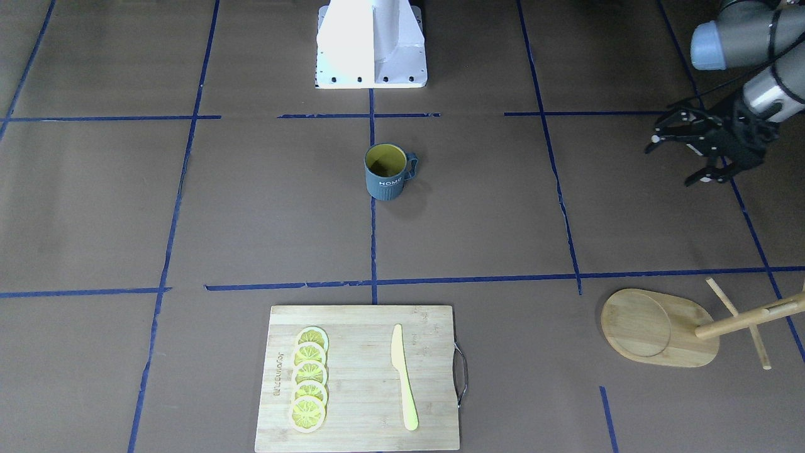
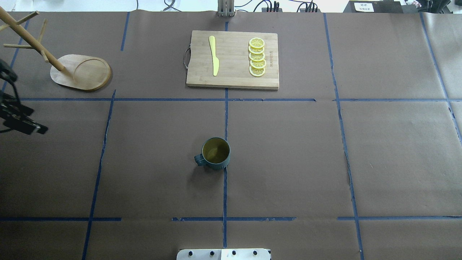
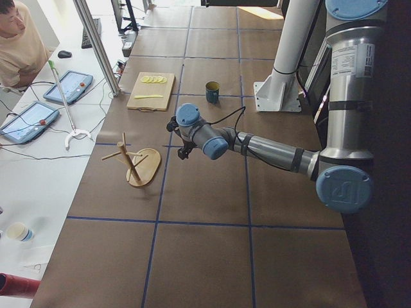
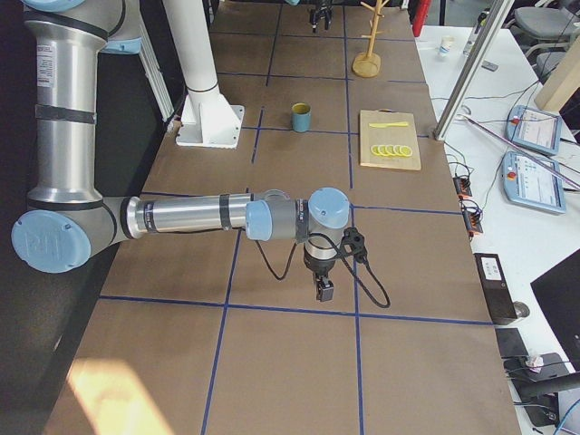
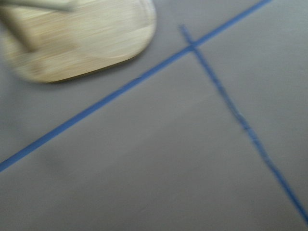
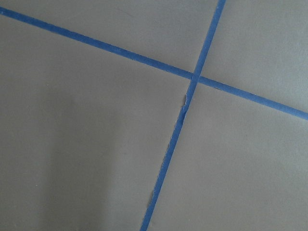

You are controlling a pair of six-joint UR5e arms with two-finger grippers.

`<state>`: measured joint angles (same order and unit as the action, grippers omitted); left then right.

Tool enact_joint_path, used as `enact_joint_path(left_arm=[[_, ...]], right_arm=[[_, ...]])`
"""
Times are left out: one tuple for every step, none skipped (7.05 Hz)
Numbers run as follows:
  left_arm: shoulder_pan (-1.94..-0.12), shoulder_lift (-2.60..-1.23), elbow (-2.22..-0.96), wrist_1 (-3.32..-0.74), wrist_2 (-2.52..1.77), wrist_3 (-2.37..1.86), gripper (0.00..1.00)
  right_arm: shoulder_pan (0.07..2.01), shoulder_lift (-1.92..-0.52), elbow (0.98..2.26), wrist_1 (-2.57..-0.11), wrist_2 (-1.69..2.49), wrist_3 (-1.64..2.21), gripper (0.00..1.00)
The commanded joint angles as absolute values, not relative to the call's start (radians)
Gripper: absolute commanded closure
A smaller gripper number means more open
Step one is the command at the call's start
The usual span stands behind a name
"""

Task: Hang cup on storage rack
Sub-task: 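Move the left gripper to the teal mug's handle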

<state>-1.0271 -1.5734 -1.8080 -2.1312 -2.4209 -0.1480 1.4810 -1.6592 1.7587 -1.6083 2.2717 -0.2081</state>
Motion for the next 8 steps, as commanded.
enact_joint_path(left_arm=[[-0.806, -1.698, -1.804, -2.285, -2.270, -0.227, 0.00], [-0.722, -1.739, -1.793, -2.319, -2.258, -0.277, 0.00], [-0.660, -1.793, -1.790, -2.374, -2.156, -0.325, 0.00], [-0.581, -1.816, -1.784, -2.457, -2.020, -0.345, 0.00], [-0.490, -1.836, -1.764, -2.527, -1.876, -0.347, 0.00], [-0.409, -1.871, -1.729, -2.578, -1.729, -0.348, 0.00], [-0.356, -1.911, -1.665, -2.676, -1.618, -0.348, 0.00], [-0.345, -1.919, -1.604, -2.777, -1.577, -0.348, 0.00]], right_arm=[[1.480, -1.657, 1.758, -1.600, 2.272, -0.207, 0.00], [1.480, -1.655, 1.759, -1.600, 2.272, -0.207, 0.00], [1.480, -1.655, 1.764, -1.600, 2.272, -0.206, 0.00], [1.480, -1.655, 1.764, -1.600, 2.272, -0.206, 0.00], [1.480, -1.655, 1.764, -1.600, 2.272, -0.206, 0.00], [1.480, -1.655, 1.764, -1.600, 2.272, -0.206, 0.00], [1.480, -1.655, 1.764, -1.600, 2.272, -0.206, 0.00], [1.480, -1.655, 1.764, -1.600, 2.272, -0.206, 0.00]])
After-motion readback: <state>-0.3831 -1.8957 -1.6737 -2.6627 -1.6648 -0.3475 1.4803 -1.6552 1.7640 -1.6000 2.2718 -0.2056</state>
